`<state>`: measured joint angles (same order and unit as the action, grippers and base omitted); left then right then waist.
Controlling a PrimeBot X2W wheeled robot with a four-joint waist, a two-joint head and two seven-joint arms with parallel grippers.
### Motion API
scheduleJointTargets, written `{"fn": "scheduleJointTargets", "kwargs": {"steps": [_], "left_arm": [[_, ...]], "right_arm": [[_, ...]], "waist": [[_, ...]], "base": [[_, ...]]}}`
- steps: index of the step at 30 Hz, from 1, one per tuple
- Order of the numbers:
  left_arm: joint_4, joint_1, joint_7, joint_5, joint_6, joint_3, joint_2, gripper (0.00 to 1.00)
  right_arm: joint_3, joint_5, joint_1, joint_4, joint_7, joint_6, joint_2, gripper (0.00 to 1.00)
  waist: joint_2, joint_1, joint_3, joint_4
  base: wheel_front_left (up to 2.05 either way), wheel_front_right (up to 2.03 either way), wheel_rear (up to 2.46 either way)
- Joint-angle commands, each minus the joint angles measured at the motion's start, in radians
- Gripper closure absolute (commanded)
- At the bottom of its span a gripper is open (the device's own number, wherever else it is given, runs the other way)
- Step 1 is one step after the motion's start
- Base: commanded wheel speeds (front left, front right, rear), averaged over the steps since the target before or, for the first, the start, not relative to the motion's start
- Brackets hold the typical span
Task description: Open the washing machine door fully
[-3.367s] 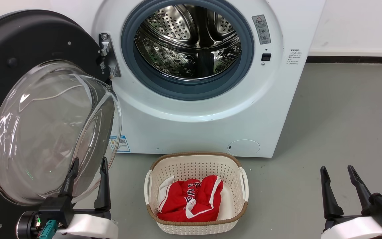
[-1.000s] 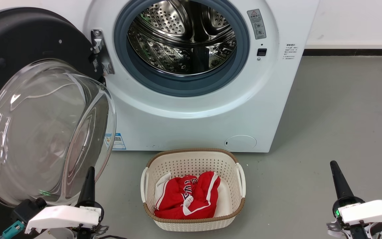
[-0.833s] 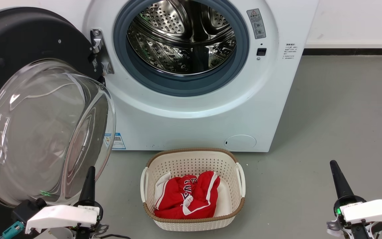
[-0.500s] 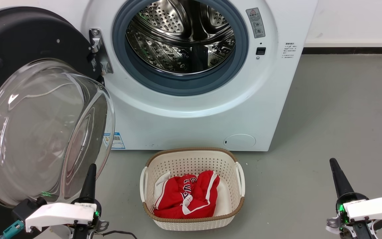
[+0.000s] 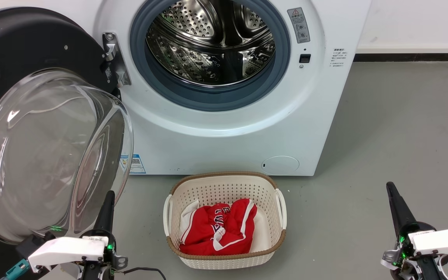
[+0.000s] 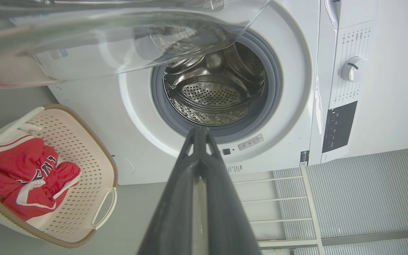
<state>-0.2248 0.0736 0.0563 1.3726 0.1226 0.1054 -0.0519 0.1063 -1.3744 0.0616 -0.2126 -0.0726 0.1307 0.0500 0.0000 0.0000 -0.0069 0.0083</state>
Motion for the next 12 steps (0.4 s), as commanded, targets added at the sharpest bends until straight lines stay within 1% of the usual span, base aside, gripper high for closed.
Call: {"fn": "scheduleJointTargets", "kwargs": {"steps": [1,12], "left_arm": [[0.000,0.023,0.006,0.024,0.005,0.004,0.000,1.00],[-0.009,0.030,0.027,0.104,0.007,0.007,0.001,1.00]], "right_arm": [[0.003,-0.023,0.025,-0.001,-0.007,0.000,0.000,1.00],[0.005,-0.104,0.034,-0.013,-0.020,0.000,0.000,1.00]], "waist": [[0.0000,0.0000,0.000,0.000],[0.0000,0.0000,0.004,-0.003]], "base": [[0.00,0.00,0.00],[0.00,0.00,0.00]]}}
